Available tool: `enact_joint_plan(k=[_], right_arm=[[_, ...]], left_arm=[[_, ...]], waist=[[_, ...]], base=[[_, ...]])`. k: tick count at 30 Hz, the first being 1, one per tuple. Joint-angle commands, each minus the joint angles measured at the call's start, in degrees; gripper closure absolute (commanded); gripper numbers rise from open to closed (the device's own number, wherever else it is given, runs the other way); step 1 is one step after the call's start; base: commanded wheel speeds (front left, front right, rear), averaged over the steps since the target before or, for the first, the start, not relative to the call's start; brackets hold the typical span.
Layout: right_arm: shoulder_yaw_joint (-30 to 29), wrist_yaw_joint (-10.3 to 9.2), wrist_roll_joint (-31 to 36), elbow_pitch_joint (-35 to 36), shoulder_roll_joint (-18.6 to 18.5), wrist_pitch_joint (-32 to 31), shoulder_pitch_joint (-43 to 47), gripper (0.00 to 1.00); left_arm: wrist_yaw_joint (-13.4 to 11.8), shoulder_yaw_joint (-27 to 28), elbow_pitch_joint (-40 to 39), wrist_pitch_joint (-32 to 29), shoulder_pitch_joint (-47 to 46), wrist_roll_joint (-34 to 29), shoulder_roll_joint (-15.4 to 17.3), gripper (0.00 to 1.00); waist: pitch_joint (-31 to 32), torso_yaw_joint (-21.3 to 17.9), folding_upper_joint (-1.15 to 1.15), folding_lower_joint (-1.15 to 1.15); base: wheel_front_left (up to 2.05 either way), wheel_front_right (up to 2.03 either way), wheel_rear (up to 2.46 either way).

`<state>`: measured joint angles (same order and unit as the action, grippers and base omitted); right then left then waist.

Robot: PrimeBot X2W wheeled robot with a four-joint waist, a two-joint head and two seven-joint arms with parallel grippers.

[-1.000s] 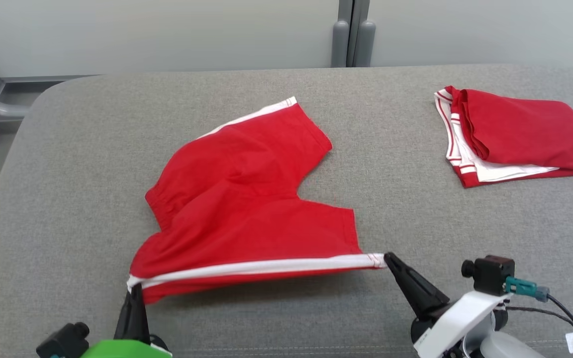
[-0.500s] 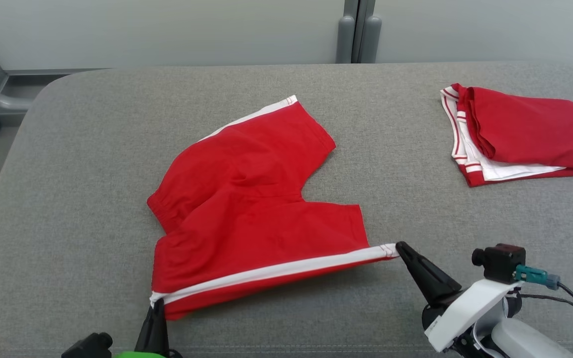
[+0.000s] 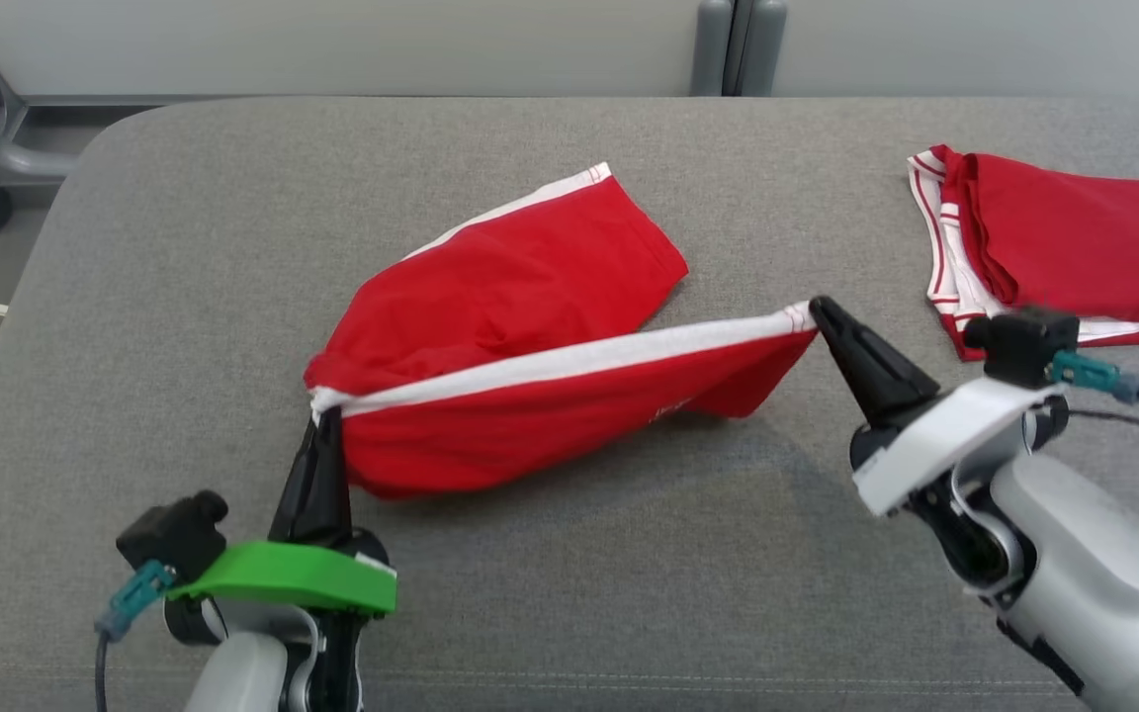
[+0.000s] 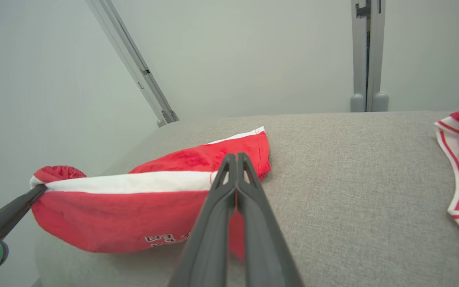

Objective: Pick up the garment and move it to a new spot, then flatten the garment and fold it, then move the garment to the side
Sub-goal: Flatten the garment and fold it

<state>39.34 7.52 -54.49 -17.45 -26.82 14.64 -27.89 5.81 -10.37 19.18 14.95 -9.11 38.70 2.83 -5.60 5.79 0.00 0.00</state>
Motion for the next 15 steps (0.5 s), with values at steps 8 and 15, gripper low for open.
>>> enact_joint_plan(k=[8, 15], right_arm=[[4.1, -0.06, -1.1, -14.7, 4.3, -1.8, -19.9, 1.0], [9.3, -0.07, -1.1, -25.5, 7.0, -2.2, -30.7, 1.0]], left_arm=[[0.5, 0.9, 7.6, -0.2, -13.4, 2.1, 0.3, 1.0], [0.8, 0.7, 16.0, -1.1, -22.3, 3.7, 0.4, 1.0]], waist=[[-6.5, 2.4, 0.0, 0.0], [-10.2, 5.9, 0.0, 0.0]], base=[[0.0, 0.0, 0.0], [0.0, 0.0, 0.0]])
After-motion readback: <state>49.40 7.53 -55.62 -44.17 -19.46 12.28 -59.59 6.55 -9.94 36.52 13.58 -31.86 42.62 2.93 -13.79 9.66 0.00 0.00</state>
